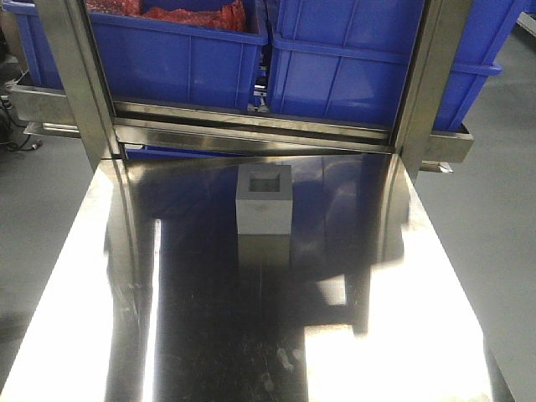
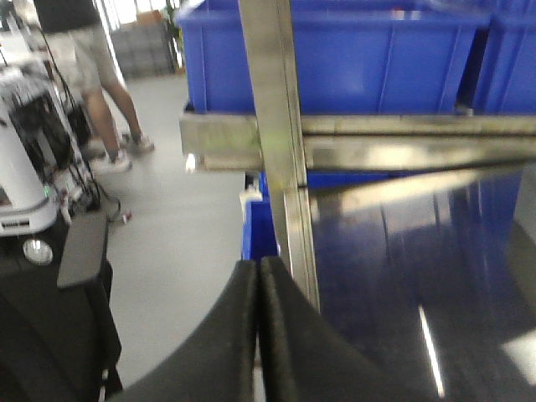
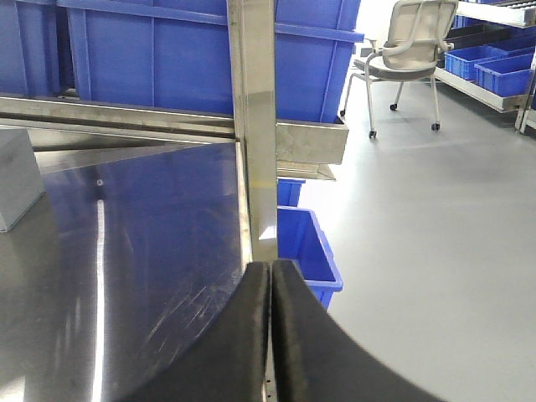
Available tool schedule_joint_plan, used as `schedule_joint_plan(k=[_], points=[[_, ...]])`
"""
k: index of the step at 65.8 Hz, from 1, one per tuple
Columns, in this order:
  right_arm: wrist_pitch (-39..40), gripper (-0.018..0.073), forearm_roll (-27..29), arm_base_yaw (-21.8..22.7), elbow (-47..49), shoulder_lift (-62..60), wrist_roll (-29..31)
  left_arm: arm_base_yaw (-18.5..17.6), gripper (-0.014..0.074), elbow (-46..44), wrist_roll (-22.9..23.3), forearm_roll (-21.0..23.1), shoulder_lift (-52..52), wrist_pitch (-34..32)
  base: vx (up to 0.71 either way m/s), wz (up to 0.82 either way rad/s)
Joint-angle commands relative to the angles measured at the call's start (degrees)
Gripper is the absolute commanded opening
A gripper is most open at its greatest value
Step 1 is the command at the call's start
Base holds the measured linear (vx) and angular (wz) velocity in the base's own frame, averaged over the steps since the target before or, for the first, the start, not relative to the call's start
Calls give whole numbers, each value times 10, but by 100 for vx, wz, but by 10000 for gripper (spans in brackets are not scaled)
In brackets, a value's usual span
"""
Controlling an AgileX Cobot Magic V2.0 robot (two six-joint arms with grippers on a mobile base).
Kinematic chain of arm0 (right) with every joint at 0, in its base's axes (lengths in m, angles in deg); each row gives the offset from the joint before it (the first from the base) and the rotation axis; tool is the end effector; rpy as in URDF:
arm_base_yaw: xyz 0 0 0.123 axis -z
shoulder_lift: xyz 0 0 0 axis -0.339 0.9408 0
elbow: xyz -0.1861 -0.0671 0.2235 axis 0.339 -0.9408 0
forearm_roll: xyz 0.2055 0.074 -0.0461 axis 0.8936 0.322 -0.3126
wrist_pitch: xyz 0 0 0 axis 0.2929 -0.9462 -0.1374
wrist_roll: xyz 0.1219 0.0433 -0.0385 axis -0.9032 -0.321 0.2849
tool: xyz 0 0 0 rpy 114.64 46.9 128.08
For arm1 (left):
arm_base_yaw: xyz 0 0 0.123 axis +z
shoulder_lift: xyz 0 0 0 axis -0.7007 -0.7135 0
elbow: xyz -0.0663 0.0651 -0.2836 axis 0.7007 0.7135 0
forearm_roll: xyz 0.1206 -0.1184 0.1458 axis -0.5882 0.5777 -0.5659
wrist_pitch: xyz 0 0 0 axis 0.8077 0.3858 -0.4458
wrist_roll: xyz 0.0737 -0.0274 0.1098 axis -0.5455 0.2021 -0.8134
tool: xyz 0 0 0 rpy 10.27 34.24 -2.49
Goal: Sort gray base to blue bin
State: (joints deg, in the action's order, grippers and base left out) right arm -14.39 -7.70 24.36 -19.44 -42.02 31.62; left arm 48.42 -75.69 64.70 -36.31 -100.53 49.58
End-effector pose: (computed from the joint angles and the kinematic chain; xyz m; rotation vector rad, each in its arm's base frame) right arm 0.0562 -0.0043 0.1783 0.0831 1.7146 -0.0422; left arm 0.0834 0.0091 0.2952 -0.0280 1.8126 0.1120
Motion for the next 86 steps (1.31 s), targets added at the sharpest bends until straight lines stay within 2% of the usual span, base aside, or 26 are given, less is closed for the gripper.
schedule_joint_plan(k=[1,12,19,27,37,45,59,69,86], points=[[43,-5,-3,1,-1,2,5,1,-6,-24,0,2,-28,-34,0,0],[43,-5,-3,1,-1,2,5,1,3,-24,3,2,-26,-34,0,0],[43,-5,-3,1,-1,2,5,1,69,-24,3,3,-24,-37,0,0],[43,-5,-3,1,-1,2,5,1,253,-24,4,3,-24,-47,0,0],[43,-5,-3,1,-1,2,5,1,575,-24,5,3,-24,-47,0,0],[43,-5,-3,1,-1,2,5,1,734,-24,5,3,-24,-50,0,0],[43,-5,-3,1,-1,2,5,1,698,-24,6,4,-24,-52,0,0],[43,-5,-3,1,-1,2,5,1,643,-26,0,46,-29,-78,0,0],[43,-5,-3,1,-1,2,5,-15,611,-123,-81,98,-157,-87,0,0]])
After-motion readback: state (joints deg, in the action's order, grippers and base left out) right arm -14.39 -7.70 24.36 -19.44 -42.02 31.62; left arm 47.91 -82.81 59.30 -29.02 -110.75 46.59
